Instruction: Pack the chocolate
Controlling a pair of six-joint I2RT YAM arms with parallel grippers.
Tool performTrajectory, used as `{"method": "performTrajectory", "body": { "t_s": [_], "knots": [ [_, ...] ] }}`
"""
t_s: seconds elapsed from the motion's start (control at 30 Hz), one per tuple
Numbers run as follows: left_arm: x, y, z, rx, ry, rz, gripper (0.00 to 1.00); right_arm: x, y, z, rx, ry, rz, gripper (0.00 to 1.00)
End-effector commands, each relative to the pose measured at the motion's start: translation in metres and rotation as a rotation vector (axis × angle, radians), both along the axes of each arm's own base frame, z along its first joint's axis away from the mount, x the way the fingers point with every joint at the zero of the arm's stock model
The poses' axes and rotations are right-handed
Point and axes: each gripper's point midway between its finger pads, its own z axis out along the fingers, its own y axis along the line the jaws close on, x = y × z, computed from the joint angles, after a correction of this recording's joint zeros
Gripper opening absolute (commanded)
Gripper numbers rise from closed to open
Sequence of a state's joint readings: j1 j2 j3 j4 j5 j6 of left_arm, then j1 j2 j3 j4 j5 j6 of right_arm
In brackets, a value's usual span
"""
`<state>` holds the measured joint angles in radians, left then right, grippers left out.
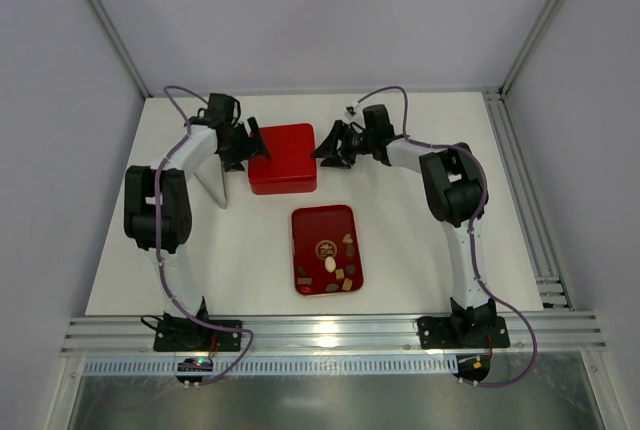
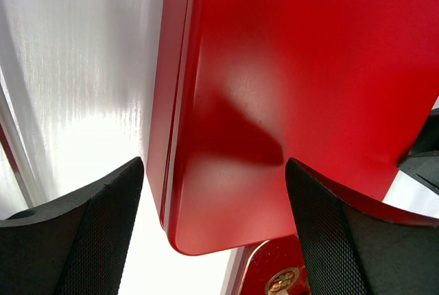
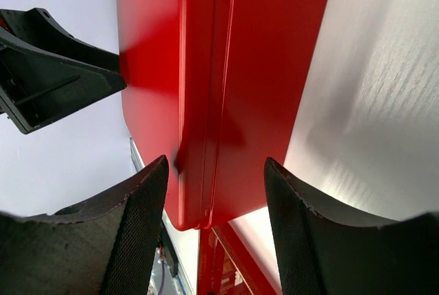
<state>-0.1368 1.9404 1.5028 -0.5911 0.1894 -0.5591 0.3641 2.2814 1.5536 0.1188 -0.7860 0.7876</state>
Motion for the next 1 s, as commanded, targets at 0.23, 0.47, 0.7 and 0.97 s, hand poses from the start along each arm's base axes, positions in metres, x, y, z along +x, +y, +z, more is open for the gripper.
{"method": "performTrajectory", "body": {
  "t_s": [0.23, 0.47, 0.7, 0.97],
  "knots": [
    [-0.016, 0.000, -0.013, 0.019, 0.039, 0.012, 0.80, -0.011, 0.004, 0.032, -0.027, -0.096, -0.001, 0.60],
    [-0.026, -0.002, -0.021, 0.002, 0.052, 0.037, 0.75, -0.021, 0.007, 0.027, -0.046, -0.089, 0.004, 0.59],
    [-0.031, -0.007, -0.027, -0.007, 0.065, 0.035, 0.75, -0.023, 0.006, 0.020, -0.060, -0.079, -0.005, 0.59],
    [-0.008, -0.008, -0.007, 0.017, 0.035, 0.005, 0.78, -0.016, 0.004, 0.015, -0.076, -0.080, -0.015, 0.58]
  ]
}}
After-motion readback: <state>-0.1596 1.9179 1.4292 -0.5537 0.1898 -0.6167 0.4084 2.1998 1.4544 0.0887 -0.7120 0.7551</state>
